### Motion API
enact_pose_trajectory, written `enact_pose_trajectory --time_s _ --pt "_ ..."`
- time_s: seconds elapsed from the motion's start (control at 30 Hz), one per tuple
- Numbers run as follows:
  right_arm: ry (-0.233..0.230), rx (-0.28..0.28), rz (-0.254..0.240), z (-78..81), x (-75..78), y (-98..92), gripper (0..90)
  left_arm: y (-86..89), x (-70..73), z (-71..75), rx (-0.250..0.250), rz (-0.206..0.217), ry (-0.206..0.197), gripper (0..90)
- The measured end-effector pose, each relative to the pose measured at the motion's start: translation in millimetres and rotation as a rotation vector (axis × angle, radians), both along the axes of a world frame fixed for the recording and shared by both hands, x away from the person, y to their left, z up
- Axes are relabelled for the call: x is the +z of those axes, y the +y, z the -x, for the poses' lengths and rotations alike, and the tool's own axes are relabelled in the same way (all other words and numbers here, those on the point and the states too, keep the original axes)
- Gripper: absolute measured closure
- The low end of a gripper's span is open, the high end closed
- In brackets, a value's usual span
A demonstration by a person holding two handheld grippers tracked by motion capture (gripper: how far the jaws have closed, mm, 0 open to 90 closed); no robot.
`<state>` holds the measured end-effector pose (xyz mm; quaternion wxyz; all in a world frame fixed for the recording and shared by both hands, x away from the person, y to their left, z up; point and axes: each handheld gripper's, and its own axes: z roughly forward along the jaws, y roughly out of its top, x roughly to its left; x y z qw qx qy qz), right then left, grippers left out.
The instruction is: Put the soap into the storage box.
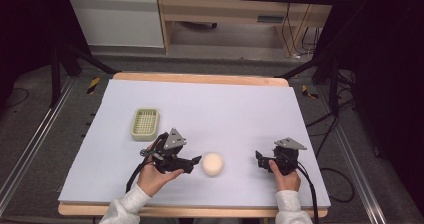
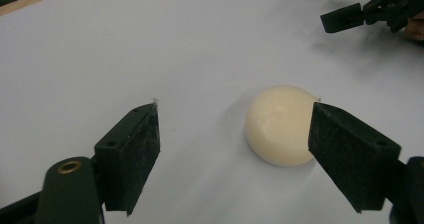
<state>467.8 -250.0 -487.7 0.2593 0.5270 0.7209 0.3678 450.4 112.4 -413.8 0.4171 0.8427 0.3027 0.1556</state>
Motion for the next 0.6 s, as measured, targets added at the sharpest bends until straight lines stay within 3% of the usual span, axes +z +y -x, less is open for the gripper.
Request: enact_pose_trajectory --time_s 0.6 --pt "0.003 0.001 -0.004 -0.1 -0.1 -0.2 5.5 -25.5 -8.0 -0.3 -0.047 -0.047 0.026 18.4"
